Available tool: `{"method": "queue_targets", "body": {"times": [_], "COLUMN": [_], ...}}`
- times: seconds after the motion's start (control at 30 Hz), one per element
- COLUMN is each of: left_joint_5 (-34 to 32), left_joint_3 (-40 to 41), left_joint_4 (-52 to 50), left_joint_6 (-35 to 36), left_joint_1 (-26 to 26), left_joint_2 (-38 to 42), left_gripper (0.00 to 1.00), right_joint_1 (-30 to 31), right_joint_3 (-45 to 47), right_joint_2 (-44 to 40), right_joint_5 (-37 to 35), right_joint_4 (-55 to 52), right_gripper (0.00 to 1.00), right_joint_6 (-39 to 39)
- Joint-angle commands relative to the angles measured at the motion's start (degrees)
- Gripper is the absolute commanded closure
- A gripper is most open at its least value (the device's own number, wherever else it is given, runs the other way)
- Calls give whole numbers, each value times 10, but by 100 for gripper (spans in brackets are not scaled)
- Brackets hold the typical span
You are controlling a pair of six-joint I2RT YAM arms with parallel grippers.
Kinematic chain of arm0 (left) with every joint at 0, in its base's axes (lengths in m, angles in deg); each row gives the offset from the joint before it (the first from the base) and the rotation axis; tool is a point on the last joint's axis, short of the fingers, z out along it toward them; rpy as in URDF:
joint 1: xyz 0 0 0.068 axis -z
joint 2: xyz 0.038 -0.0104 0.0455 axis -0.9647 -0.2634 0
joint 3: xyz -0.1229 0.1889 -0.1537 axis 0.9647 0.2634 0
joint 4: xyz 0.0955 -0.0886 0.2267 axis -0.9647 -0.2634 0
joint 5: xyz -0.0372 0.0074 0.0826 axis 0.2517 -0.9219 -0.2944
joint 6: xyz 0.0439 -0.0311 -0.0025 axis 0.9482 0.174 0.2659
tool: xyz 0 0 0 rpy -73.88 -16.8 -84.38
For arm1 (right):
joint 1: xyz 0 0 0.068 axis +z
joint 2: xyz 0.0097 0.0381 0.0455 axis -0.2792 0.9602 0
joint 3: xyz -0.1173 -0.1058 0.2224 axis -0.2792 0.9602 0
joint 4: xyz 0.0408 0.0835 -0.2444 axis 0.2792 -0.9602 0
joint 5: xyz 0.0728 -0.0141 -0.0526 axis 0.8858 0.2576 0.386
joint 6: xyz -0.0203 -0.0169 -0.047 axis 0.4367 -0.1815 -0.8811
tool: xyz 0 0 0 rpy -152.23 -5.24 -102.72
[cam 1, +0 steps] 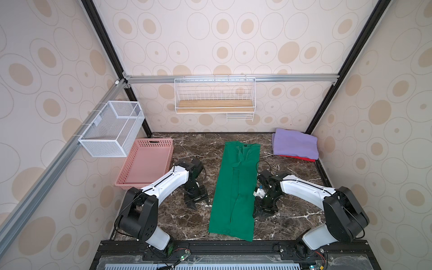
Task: Fold and stack t-shirts
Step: Adjust the T-shirt at the center of the board.
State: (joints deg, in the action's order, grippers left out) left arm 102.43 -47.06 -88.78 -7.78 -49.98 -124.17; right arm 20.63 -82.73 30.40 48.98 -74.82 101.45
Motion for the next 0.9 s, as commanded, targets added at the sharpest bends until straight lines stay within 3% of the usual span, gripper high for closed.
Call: {"method": "queue_targets", "body": {"times": [0.0,0.5,0.63,0.87], "left_joint_5": [0,-19,-24,-19], "left_joint_3": [-21,-26,-46,-4], "left_joint_4": [-16,-58,-80,-74], "left_joint_6": [21,36,42,41], "left_joint_1": [3,4,4,3], "left_joint_2": [-6,32,41,63], "left_gripper": [37,36,36,36], "right_joint_1": [3,-2,-31,-113], "right_joint_3": [-17,-68,-51,-82], "right_joint_2": [14,206,210,208], "right_joint_5": [-6,14,0,-40], "right_joint_4": [17,68,63,5], "right_gripper": [59,60,60,59], "right_joint_6": [7,-38,-56,-121]}}
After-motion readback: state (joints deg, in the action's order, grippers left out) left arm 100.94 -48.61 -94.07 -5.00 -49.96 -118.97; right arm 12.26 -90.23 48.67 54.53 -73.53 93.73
